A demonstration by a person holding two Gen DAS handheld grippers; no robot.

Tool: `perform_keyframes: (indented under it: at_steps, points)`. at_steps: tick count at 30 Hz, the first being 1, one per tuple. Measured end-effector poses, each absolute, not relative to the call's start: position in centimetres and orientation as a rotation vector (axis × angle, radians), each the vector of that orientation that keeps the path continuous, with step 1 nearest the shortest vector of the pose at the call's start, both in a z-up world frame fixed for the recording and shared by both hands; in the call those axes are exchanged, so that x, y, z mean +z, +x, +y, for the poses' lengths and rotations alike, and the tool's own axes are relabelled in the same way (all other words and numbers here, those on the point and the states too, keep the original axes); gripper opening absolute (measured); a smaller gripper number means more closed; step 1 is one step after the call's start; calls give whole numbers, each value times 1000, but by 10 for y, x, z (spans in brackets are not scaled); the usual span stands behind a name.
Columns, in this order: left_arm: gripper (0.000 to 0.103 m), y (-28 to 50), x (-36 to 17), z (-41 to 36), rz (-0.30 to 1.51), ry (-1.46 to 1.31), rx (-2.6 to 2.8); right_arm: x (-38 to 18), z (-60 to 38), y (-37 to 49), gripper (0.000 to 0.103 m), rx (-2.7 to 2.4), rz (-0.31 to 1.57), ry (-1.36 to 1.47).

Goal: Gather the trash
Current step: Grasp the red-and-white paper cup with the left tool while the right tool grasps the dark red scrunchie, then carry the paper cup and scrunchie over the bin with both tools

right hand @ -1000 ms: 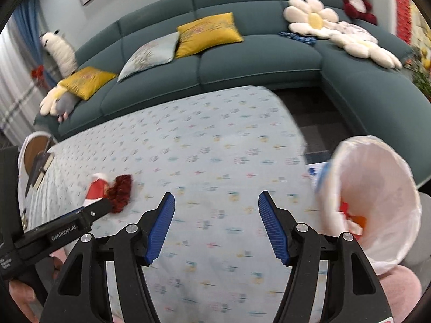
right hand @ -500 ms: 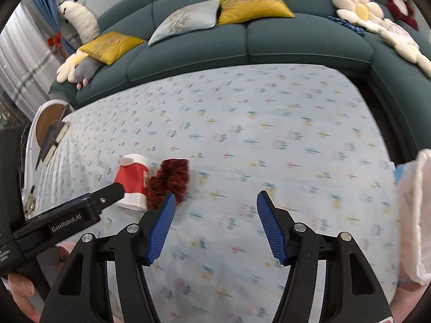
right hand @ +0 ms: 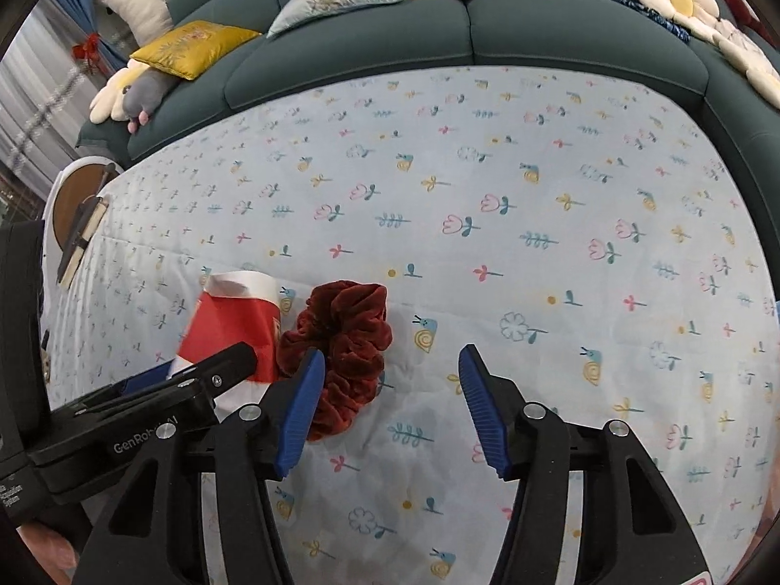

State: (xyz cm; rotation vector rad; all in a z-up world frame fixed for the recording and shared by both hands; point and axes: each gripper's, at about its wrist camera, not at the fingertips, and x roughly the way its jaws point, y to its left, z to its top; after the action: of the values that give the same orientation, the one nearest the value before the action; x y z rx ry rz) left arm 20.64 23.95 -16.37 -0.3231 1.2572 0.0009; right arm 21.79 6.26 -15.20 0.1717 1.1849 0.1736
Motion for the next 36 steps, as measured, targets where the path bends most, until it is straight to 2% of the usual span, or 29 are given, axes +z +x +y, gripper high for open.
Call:
perform_keyframes:
  at_steps: [2,5,7,8,9,10,11,13,16,36]
  points:
    - [73,206,-169,244,1260,-369,-4,-159,64,222,47,171,1209,187]
    - [66,202,-169,244,1240,-383,3,-172,67,225,36,169,1254,216]
    - [47,201,-168,241,1236,-386,-21,-178,68,224,34,168,1265,234]
    - [41,201,-168,239,1240,-389,-37,-179,70,223,33,169,1264,237]
    - [32,201,-168,236,1245,-386,-52,-179,73,222,29,174,1262,230]
    - [31,200,-169,233,1248,-376,-62,-178,77,222,20,187,1264,224]
    - [30,200,-168,231,1243,-367,-61,-178,80,221,16,193,1264,218]
    - [26,199,-167,229,1241,-365,-62,-175,82,221,15,181,1259,199]
    - [23,195,-162,224,1236,-365,-71,-170,77,216,13,185,1256,211]
    - [23,161,-85,114,1135,-184,-188,-90,-24,165,11,119,1077,267]
